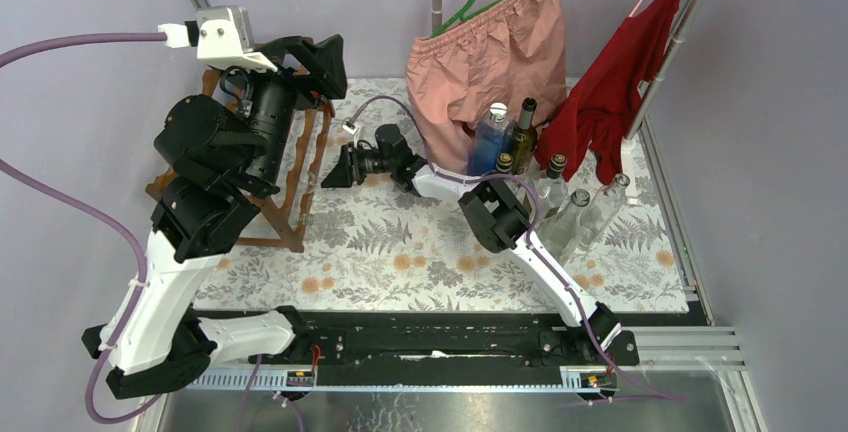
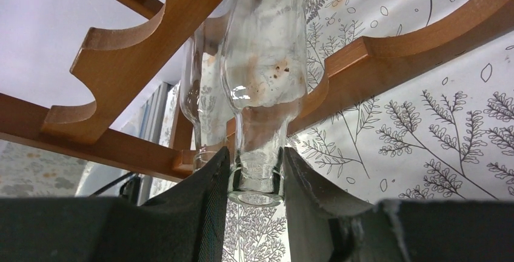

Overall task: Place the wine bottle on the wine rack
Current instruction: Adjust the wine bottle in the wine rack.

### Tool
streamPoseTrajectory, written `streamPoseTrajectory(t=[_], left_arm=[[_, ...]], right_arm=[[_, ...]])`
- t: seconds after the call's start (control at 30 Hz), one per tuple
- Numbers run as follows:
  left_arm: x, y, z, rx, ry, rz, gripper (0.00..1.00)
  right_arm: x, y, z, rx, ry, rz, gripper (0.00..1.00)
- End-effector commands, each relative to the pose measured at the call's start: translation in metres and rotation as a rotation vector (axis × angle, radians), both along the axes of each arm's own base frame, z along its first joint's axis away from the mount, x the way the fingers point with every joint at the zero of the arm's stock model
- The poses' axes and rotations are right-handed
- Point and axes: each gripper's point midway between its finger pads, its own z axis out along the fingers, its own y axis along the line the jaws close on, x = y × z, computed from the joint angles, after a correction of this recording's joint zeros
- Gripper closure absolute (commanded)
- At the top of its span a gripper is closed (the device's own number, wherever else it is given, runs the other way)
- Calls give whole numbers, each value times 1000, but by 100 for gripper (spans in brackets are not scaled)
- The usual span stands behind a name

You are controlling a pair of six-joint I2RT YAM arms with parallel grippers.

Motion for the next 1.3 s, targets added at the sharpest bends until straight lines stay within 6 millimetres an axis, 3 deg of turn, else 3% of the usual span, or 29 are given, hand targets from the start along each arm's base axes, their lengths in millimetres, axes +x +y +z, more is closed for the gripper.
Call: streamPoseTrajectory(t=[0.0,0.63,1.27], left_arm=[[0,3,10,-18,-16,12,11],[19,-17,3,47,24,6,10],[31,-26,-5,94,43,3,9]], right_arm=[[-7,3,12,63,58,31,100],[-5,4,2,129,173,6,100],[0,13,20,195,191,-23,100]])
